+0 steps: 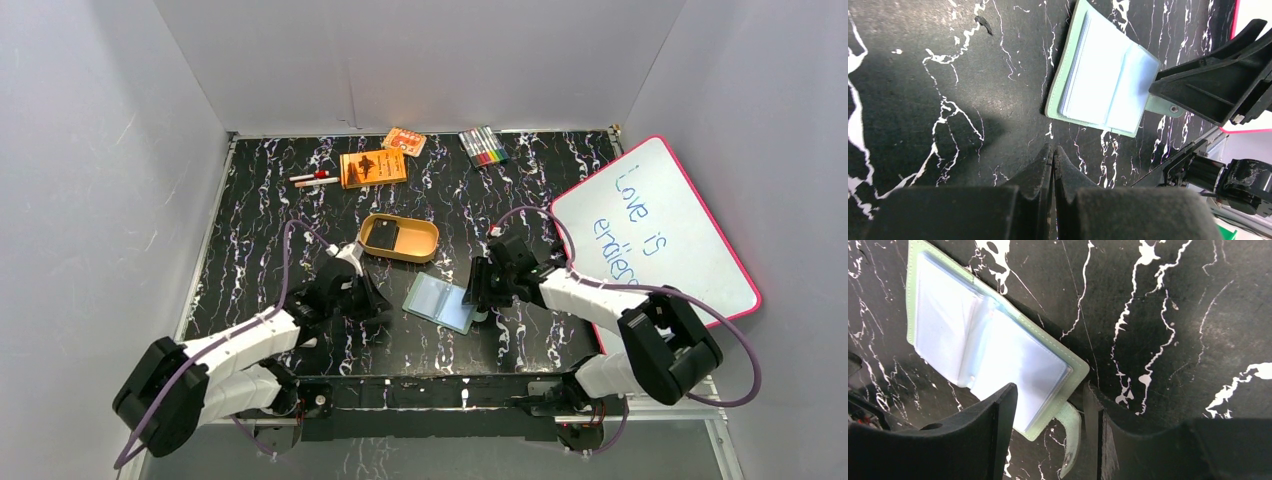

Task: Put the credit cards into the card holder
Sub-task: Open the card holder at the center of the board, then adjust the card holder at the center of the board.

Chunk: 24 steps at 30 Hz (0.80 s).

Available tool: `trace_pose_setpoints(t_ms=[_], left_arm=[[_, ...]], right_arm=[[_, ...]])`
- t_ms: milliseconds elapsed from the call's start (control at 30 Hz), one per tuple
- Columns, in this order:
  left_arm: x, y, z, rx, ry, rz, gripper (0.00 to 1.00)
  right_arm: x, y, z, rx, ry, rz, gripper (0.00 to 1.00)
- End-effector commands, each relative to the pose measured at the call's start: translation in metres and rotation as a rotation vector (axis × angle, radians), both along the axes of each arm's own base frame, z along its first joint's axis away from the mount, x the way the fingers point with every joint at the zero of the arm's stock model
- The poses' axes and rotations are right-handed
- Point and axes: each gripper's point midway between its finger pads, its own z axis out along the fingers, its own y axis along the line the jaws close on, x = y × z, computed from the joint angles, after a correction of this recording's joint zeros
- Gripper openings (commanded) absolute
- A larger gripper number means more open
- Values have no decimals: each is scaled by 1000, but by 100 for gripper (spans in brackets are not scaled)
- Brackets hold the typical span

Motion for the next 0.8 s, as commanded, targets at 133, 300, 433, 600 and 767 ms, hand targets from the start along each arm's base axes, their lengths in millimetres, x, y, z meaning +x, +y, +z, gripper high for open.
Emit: trace_pose_setpoints(t_ms=[133,300,433,600,767], left_arm=[[-6,17,13,39,-16,43,0],[-9,19,25,16,-33,45,0],[-12,22,37,-6,-54,60,0],[-13,31,45,0,-67,93,0],[-10,40,51,19,-92,139,0]], right_arm=[[4,4,-12,-48,18,101,54],[15,12,-16,-75,-16,205,46],[22,22,-18,-84,-44,286,45],[28,44,-12,-57,-83,384,48],[37,62,-5,-31,-108,456,51]])
